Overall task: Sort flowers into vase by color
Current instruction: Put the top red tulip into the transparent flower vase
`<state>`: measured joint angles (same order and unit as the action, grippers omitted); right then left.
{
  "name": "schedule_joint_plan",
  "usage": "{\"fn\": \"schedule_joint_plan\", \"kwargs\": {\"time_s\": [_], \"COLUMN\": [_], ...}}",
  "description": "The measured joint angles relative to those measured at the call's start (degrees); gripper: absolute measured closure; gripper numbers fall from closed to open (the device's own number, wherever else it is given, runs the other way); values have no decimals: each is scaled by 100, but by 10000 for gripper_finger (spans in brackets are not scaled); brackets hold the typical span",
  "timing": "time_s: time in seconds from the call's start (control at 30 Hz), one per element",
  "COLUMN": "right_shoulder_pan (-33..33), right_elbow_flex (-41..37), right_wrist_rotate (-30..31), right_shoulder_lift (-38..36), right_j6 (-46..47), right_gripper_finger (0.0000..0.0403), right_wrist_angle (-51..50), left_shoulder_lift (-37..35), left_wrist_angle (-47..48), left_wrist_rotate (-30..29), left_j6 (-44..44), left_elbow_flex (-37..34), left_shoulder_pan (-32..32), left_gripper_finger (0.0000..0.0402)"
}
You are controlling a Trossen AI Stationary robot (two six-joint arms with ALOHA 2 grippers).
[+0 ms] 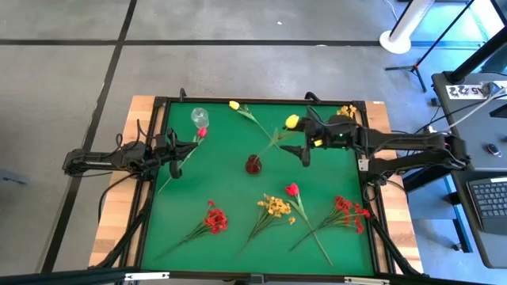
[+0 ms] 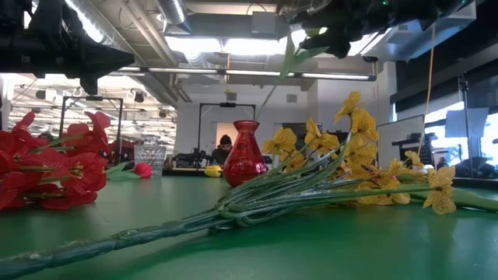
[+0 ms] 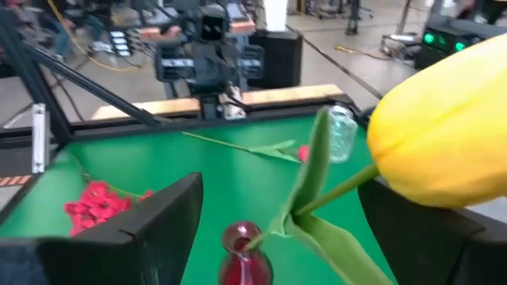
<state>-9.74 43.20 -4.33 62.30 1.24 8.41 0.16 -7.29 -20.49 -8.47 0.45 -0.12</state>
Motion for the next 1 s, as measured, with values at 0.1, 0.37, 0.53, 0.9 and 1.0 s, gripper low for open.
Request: {"fn": "schedule_joint_plan", "kwargs": {"time_s": [0.1,0.37,0.53,0.9,1.0], "right_shoulder_pan": [0,0,-4,-4,-4], "right_elbow_flex": [0,0,0,625,980], "right_wrist_rotate": [-88,-158,-25,383,627], "right_shoulder_lift": [159,981,1299,1126,1126], "right_j6": [-1,-3,-75,-416,-546], "right_gripper_finger": [71,71,71,71,71], "right_wrist_angle": [139,567,657,-294,-1001], "left_shoulder_lift": [-1,0,-1,-1,-2], "left_wrist_angle": [0,-2,-2,-2,-2], "left_wrist_rotate": [0,-2,-1,-2,0], "left_j6": [0,0,0,0,0], "left_elbow_flex": [0,0,0,0,0], "left_shoulder_pan": [-2,-2,-1,-2,-2], "left_gripper_finger": [401,401,401,401,401]}}
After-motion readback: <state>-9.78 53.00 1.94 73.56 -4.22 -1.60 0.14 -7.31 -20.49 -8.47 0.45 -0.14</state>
